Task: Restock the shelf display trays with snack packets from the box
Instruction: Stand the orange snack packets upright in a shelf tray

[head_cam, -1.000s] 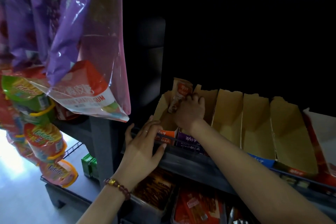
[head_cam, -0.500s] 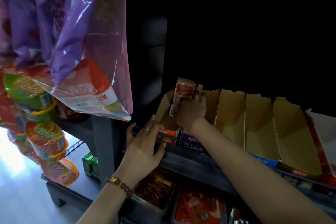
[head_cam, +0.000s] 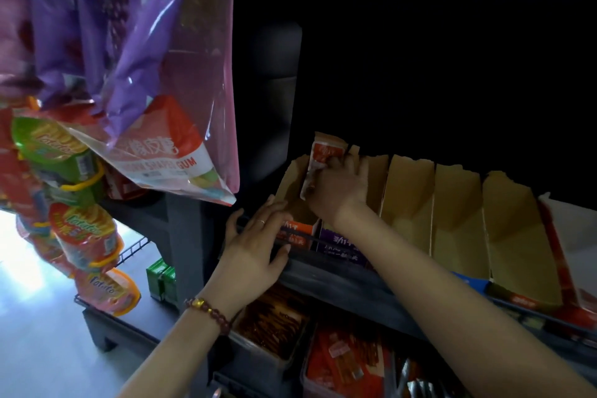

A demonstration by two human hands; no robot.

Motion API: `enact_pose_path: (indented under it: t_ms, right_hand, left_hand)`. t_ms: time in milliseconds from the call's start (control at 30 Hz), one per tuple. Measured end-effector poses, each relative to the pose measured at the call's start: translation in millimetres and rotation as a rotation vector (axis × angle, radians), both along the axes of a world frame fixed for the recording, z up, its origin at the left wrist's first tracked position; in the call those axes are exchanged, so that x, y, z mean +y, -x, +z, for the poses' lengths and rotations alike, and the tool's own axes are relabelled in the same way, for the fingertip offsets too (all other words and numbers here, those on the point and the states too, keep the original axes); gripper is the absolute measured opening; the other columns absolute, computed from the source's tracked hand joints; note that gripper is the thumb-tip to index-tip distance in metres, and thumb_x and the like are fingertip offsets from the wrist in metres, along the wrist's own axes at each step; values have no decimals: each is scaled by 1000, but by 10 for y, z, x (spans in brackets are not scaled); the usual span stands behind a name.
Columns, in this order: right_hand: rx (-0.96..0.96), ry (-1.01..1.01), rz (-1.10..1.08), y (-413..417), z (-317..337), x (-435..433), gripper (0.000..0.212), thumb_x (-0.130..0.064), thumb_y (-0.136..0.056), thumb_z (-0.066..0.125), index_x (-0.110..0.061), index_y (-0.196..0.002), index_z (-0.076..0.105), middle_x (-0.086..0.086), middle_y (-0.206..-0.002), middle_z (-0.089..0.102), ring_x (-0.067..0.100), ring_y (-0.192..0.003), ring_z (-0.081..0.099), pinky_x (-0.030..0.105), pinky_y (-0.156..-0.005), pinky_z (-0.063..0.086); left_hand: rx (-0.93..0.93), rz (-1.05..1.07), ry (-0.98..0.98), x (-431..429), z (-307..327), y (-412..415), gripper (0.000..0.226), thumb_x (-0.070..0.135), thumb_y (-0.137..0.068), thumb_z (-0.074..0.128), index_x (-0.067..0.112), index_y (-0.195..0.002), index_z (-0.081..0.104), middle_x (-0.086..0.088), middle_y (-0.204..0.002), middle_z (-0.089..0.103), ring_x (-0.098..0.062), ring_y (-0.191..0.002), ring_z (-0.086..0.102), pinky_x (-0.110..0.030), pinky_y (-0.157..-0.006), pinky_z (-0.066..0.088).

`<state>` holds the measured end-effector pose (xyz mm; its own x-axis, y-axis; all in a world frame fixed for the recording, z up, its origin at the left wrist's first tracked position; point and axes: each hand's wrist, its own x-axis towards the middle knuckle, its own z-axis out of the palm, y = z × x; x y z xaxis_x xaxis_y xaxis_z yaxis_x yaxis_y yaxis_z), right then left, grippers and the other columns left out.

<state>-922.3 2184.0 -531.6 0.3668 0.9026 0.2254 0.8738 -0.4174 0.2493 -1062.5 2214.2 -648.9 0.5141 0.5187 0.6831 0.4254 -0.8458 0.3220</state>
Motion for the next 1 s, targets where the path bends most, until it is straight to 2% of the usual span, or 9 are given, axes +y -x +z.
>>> enact_pose_path:
  t_ms: [100, 200, 333, 433, 600, 667, 767, 867, 1000]
  right_hand:
    - [156, -292, 271, 111, -28, -356, 36, -35, -94, 41, -19, -118, 63, 5, -129, 54, 26, -124, 41, 39, -99, 28]
    - [420, -428, 531, 235, -120, -839, 22, -22, -92, 49, -16, -100, 68, -1, -97, 64, 16, -89, 59, 33, -72, 47]
    - [619, -287, 721, 297, -339, -1366, 16, -18, -93, 52, -22, -98, 67, -12, -93, 62, 5, -81, 58, 32, -66, 50]
    - [779, -164, 758, 314, -640, -1644, 16, -16, -94, 52, -23, -93, 66, -16, -91, 62, 3, -84, 60, 21, -66, 48]
    - [923, 214, 629, 346, -1422, -1991, 17, -16, -94, 52, -26, -92, 66, -15, -84, 65, 2, -80, 62, 28, -71, 50]
    - [1012, 357, 529, 341, -1789, -2131, 17, -16, -96, 52, -24, -94, 66, -16, -84, 65, 2, -80, 62, 25, -72, 48]
    - [1231, 390, 343, 338, -2368, -2320, 16, -14, -97, 52, -19, -97, 67, -10, -88, 67, 9, -82, 63, 24, -72, 48]
    - [1395, 370, 104, 397, -2968, -2530, 18, -3, -95, 51, -3, -107, 65, 4, -97, 66, 8, -79, 59, 8, -63, 45]
    - [1308, 427, -104, 478, -3711, -2800, 28, 4, -89, 56, 6, -117, 57, 18, -114, 59, 26, -104, 57, 5, -63, 39]
  left_hand:
    - [-12, 9, -13, -104, 81, 34, 49, 34, -87, 38, 21, -134, 45, -2, -151, 35, -12, -142, 23, -44, -113, 20]
    - [69, -18, -68, -383, 98, 180, 46, 29, -88, 43, 17, -132, 48, -5, -144, 44, -21, -129, 43, -37, -105, 33]
    - [310, -133, -157, -826, -97, 510, 36, 28, -89, 41, 17, -115, 63, -1, -114, 64, -19, -98, 61, -32, -83, 43]
    - [427, -230, -113, -1133, -289, 729, 31, 27, -87, 42, 18, -103, 67, 3, -97, 66, -16, -84, 59, -30, -71, 46]
    - [617, -288, 87, -1623, -836, 1182, 30, 31, -88, 36, 24, -96, 64, 6, -92, 64, -14, -80, 61, -26, -73, 41]
    - [676, -293, 183, -1823, -1062, 1328, 28, 30, -85, 36, 22, -89, 63, 6, -83, 62, -15, -74, 59, -25, -67, 39]
    - [752, -294, 288, -2028, -1351, 1430, 30, 27, -86, 37, 21, -98, 64, 2, -86, 65, -21, -78, 62, -30, -67, 46]
    - [816, -286, 398, -2161, -1494, 1459, 27, 20, -92, 46, 23, -114, 63, -3, -95, 66, -24, -86, 62, -33, -75, 45]
    - [904, -277, 422, -2187, -1580, 1462, 28, 21, -95, 43, 22, -117, 62, 1, -102, 66, -19, -92, 61, -31, -84, 45]
